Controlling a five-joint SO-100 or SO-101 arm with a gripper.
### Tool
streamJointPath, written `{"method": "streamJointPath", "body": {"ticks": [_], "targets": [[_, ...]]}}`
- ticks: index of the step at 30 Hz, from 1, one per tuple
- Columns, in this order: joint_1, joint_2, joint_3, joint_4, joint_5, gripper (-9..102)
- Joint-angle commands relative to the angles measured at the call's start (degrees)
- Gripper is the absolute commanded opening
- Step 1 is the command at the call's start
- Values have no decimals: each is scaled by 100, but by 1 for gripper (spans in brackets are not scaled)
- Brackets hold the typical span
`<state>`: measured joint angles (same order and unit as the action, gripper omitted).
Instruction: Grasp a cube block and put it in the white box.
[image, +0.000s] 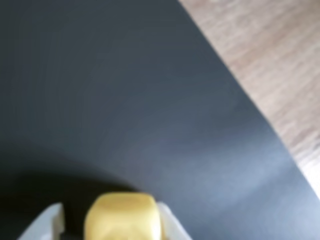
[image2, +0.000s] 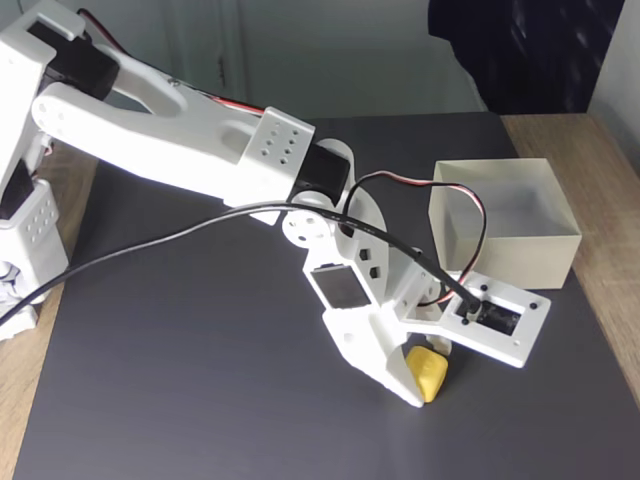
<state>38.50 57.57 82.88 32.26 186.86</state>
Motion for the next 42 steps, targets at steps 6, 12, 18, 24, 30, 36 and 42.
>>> {"method": "streamJointPath", "body": {"ticks": [6,12,18,24,30,36,42], "targets": [[-123,-9,-167,352,290,13],[-141,-26,-167,598,299,0],[-167,62,-149,668,316,0],[-334,598,-158,677,325,0],[-677,1239,-167,431,281,0],[-1037,1758,-193,272,132,0],[-1345,1925,-422,-308,-97,1]]}}
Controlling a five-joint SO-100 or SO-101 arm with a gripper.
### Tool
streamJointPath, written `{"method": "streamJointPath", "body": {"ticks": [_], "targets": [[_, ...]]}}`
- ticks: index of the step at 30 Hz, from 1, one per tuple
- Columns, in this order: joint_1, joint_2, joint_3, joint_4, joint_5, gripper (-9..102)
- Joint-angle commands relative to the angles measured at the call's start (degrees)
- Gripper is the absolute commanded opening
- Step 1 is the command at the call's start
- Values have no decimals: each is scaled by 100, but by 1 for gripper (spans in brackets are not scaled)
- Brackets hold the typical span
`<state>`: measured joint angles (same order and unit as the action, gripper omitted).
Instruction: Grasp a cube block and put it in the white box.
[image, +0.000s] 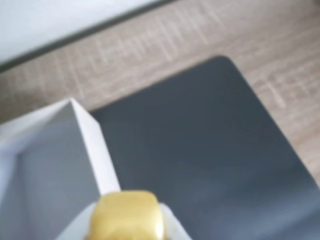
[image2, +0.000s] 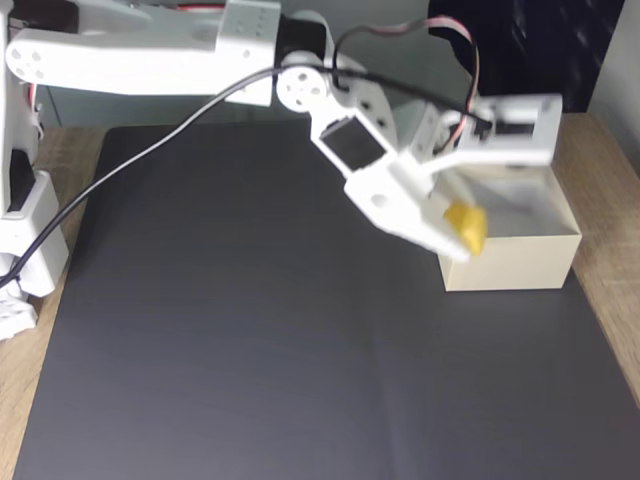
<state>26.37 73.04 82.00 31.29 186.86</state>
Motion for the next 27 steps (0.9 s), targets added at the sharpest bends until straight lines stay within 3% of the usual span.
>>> {"method": "streamJointPath", "body": {"ticks": [1,10,18,27], "targets": [[-176,352,-422,-325,-105,1],[-545,-431,-1441,-1072,-272,3],[-835,-1731,-2883,-1011,-396,5],[-1099,-2145,-2927,-756,-299,5]]}}
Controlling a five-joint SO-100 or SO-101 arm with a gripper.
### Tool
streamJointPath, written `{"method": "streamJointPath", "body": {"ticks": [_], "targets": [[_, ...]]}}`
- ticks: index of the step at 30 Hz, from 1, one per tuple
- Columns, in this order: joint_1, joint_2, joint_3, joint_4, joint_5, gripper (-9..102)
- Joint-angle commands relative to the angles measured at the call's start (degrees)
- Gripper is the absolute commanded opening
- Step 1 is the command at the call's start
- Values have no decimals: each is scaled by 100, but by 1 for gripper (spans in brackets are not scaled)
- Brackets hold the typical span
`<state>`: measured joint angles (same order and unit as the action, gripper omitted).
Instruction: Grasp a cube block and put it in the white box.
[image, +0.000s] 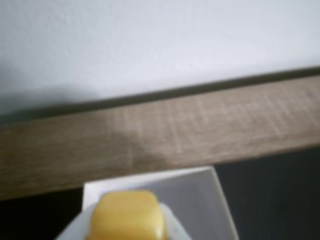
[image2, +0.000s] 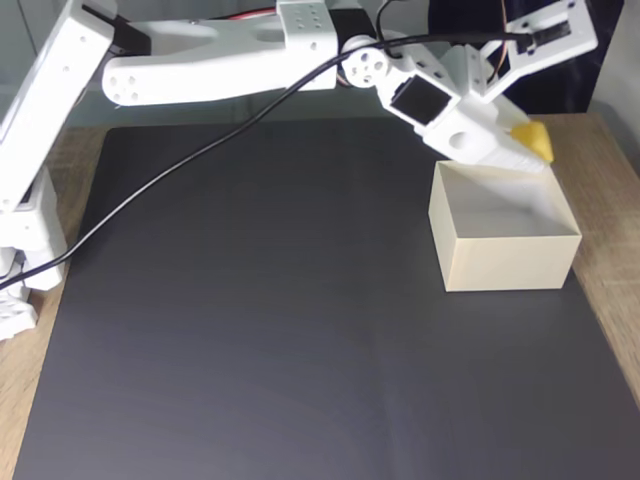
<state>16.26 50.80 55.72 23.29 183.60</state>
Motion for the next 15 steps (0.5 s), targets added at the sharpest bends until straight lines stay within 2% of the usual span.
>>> {"method": "streamJointPath", "body": {"ticks": [1,11,15], "targets": [[-97,53,-299,88,26,4],[-53,-62,-299,202,35,7],[0,-53,-299,202,62,21]]}}
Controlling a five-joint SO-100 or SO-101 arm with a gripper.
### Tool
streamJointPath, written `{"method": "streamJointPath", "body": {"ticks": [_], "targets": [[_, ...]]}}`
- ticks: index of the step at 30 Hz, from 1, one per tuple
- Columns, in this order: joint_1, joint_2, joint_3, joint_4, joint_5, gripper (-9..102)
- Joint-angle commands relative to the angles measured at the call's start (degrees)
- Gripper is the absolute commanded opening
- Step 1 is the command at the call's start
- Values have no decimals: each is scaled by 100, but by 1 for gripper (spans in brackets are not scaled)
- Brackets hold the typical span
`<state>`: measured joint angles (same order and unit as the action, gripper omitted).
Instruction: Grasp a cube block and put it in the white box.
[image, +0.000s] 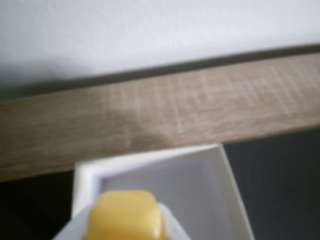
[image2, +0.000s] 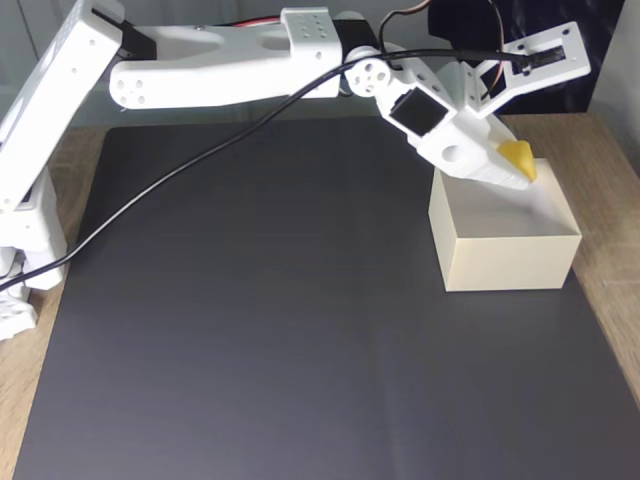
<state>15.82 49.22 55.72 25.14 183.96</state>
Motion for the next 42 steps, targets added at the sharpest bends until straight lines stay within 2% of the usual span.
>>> {"method": "streamJointPath", "body": {"ticks": [1,8,11,17,19,23,32,42], "targets": [[62,105,-299,53,26,23],[193,185,-299,185,35,24],[211,316,-246,316,62,19],[185,765,-220,1169,-9,0],[167,1002,-132,1406,0,0],[105,2048,984,1292,44,0],[26,5273,4834,448,-88,0],[-9,7497,7128,88,-158,0]]}}
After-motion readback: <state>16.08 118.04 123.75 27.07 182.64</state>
